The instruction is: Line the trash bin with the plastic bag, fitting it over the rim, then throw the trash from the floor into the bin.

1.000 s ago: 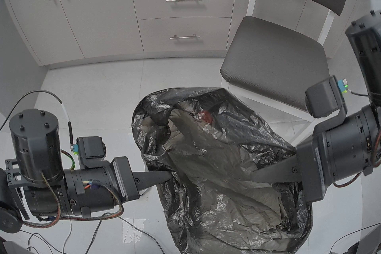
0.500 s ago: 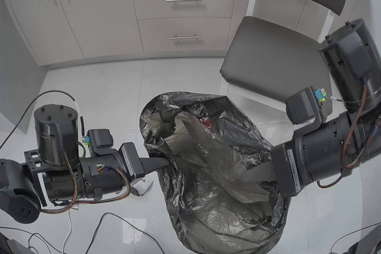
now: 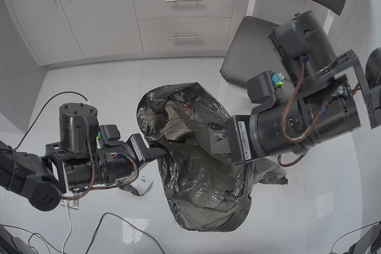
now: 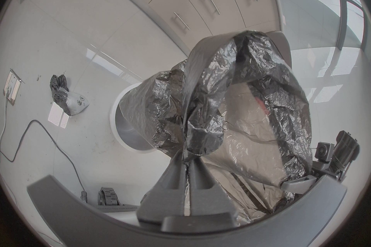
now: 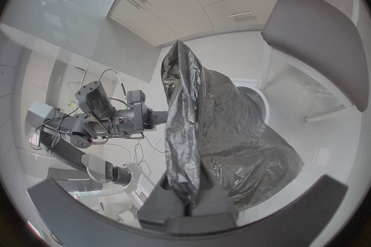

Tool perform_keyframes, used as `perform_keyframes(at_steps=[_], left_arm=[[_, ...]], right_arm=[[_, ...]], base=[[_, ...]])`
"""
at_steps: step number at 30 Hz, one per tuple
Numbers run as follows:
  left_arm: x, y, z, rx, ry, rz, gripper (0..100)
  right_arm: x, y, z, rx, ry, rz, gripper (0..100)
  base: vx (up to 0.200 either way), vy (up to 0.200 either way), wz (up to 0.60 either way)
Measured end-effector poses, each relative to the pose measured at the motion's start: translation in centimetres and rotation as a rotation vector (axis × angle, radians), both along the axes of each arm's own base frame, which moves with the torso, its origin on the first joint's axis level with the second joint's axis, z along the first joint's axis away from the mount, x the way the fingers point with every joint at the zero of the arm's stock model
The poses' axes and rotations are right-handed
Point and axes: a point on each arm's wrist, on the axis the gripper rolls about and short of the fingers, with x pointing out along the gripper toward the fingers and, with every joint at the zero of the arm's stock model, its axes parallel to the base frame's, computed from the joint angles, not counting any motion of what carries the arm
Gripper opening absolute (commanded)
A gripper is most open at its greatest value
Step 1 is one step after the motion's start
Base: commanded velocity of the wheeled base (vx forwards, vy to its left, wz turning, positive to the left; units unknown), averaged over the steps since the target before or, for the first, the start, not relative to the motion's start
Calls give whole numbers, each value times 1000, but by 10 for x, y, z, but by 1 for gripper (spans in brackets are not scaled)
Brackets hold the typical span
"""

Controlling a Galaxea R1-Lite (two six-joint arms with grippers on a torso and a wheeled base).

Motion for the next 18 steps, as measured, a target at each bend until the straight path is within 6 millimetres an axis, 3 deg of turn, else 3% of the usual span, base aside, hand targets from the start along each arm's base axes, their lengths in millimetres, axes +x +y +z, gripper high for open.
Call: perform_keyframes(at_steps=[10, 18], left_arm=[[16, 10, -15, 25, 37, 60, 0], [33, 16, -32, 84, 69, 150, 0]], right_arm=[[38, 38, -26, -30, 0, -5, 0], [57, 52, -48, -51, 16, -15, 0]], base=[[0, 0, 0], [0, 0, 0]])
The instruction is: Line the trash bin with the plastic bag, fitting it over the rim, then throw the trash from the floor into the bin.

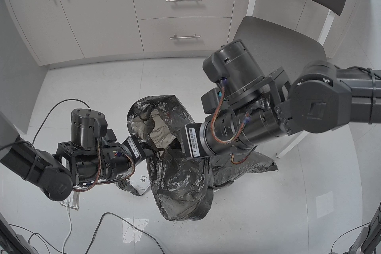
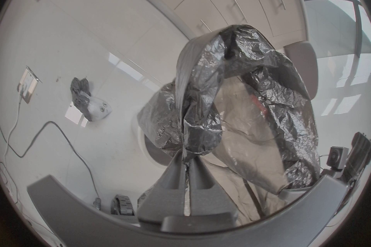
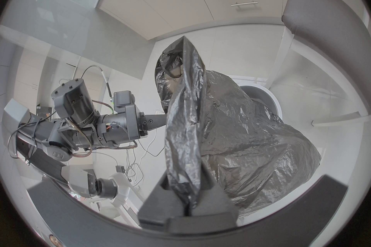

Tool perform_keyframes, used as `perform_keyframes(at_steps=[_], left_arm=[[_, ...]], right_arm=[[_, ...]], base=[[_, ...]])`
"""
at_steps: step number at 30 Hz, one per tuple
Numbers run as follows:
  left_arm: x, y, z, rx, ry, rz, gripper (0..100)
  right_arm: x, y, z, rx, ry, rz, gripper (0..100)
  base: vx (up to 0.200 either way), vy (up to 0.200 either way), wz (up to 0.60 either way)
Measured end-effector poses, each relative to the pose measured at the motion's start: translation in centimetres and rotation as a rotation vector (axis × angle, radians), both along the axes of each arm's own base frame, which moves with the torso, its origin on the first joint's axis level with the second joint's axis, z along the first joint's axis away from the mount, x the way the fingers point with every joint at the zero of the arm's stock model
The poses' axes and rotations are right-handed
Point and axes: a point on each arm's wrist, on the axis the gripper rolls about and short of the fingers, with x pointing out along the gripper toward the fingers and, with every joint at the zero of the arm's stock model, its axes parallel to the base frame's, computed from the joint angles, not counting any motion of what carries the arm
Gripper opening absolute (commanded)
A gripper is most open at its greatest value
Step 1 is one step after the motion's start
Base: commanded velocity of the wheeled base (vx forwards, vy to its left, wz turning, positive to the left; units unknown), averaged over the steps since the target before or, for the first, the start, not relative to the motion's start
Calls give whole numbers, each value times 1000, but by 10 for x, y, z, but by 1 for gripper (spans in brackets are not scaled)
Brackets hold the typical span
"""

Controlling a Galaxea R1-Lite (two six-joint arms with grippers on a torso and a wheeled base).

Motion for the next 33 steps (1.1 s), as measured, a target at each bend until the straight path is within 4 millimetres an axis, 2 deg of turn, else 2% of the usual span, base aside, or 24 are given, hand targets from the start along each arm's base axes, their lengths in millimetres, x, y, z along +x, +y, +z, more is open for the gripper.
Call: perform_keyframes(at_steps=[13, 25, 33], left_arm=[[24, 4, -28, 331, -88, 22, 0], [46, 2, -60, 466, -63, 21, 0], [63, 11, -75, 516, -49, 34, 0]], right_arm=[[37, 9, -29, 49, -108, -36, 0], [55, 13, -74, -63, -137, -119, 0], [62, 14, -84, -40, -158, -140, 0]], base=[[0, 0, 0], [0, 0, 0], [0, 0, 0]])
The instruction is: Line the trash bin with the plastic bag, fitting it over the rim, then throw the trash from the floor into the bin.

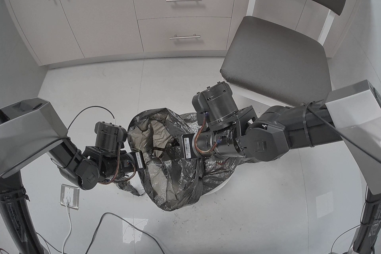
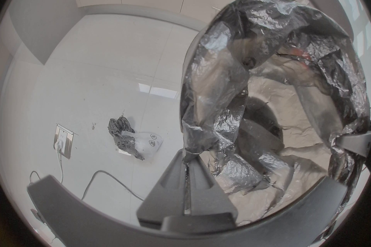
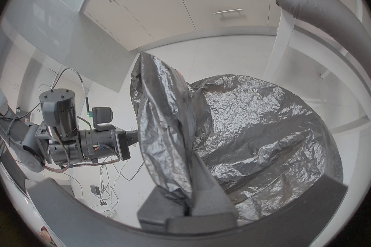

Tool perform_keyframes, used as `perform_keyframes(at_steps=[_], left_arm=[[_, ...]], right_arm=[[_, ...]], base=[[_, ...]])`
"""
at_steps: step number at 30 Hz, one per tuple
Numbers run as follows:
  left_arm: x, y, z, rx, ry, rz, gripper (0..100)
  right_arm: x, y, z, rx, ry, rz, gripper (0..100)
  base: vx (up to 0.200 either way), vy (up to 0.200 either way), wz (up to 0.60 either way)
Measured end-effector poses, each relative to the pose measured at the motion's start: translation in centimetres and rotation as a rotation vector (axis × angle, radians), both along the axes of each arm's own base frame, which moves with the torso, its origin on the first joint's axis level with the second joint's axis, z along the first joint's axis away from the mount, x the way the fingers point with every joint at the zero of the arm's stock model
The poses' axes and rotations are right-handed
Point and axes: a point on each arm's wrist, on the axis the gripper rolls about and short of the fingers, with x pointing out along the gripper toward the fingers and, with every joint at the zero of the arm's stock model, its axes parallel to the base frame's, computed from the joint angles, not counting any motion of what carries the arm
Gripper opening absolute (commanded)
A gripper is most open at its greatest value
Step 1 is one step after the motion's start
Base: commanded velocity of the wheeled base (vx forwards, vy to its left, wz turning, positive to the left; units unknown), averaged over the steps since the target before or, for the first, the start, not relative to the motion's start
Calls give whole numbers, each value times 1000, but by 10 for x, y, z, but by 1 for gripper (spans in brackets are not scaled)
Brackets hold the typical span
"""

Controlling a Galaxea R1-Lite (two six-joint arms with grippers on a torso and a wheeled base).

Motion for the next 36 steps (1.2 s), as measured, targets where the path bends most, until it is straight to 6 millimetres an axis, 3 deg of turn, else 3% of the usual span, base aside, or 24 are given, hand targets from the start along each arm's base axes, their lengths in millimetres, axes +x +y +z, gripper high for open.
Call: perform_keyframes(at_steps=[12, 21, 26, 36], left_arm=[[18, -1, -26, 70, 18, 29, 0], [20, -6, -40, 84, 38, 28, 0], [19, -8, -51, 80, 68, 20, 0], [18, -17, -71, 40, 94, 0, 0]], right_arm=[[0, -14, -7, -34, -5, -53, 0], [-4, -23, -25, -4, -51, -73, 0], [-14, -22, -37, -38, -47, -81, 0], [-19, -19, -39, -84, -75, -80, 0]], base=[[0, 0, 0], [0, 0, 0], [0, 0, 0], [0, 0, 0]])
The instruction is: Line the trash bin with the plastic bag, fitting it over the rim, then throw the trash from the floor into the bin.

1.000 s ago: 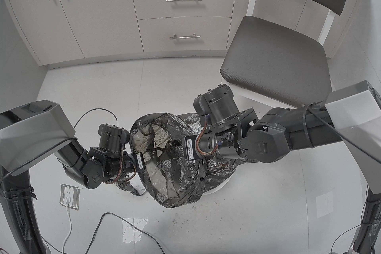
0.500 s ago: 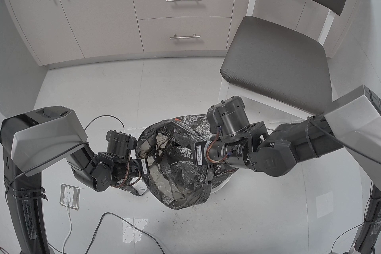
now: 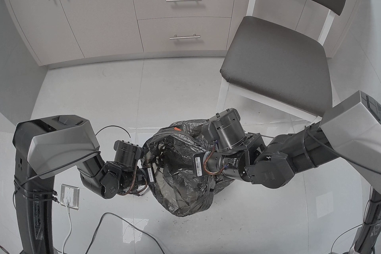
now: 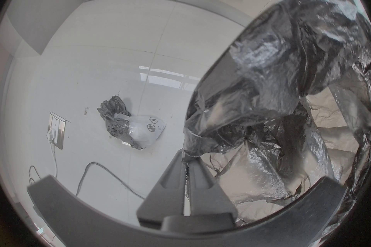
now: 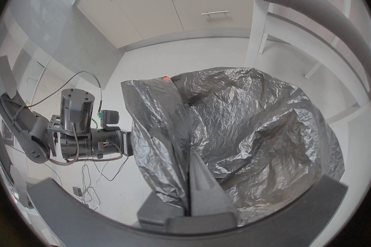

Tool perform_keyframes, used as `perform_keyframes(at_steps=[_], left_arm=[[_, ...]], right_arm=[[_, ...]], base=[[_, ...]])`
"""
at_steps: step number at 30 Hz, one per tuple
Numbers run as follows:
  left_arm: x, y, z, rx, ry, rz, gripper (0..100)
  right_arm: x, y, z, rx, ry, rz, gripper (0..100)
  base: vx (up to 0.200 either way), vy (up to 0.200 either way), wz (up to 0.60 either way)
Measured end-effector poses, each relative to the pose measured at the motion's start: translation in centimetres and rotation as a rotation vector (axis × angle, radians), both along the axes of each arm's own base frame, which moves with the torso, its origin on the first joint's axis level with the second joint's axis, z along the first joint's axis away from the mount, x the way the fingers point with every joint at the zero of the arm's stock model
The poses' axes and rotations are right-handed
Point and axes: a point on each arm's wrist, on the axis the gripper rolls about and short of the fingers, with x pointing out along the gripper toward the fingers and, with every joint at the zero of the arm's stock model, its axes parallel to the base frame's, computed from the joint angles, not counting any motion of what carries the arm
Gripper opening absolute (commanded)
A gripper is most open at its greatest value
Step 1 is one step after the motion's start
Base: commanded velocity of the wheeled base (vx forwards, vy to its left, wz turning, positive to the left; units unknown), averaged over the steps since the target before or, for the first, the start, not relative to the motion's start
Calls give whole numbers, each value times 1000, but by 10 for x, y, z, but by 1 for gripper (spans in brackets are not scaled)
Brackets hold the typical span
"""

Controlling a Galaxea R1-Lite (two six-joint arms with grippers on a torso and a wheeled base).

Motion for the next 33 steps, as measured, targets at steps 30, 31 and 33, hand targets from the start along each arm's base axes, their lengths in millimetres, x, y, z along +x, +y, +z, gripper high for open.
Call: perform_keyframes(at_steps=[30, 31, 33], left_arm=[[-4, 0, -13, -42, -51, -20, 0], [-5, 0, -14, -41, -49, -20, 0], [-6, 0, -15, -40, -45, -20, 0]], right_arm=[[-7, 64, -10, -243, -239, 10, 0], [-6, 64, -10, -245, -243, 12, 0], [-4, 65, -9, -246, -249, 11, 100]], base=[[0, 0, 0], [0, 0, 0], [0, 0, 0]])
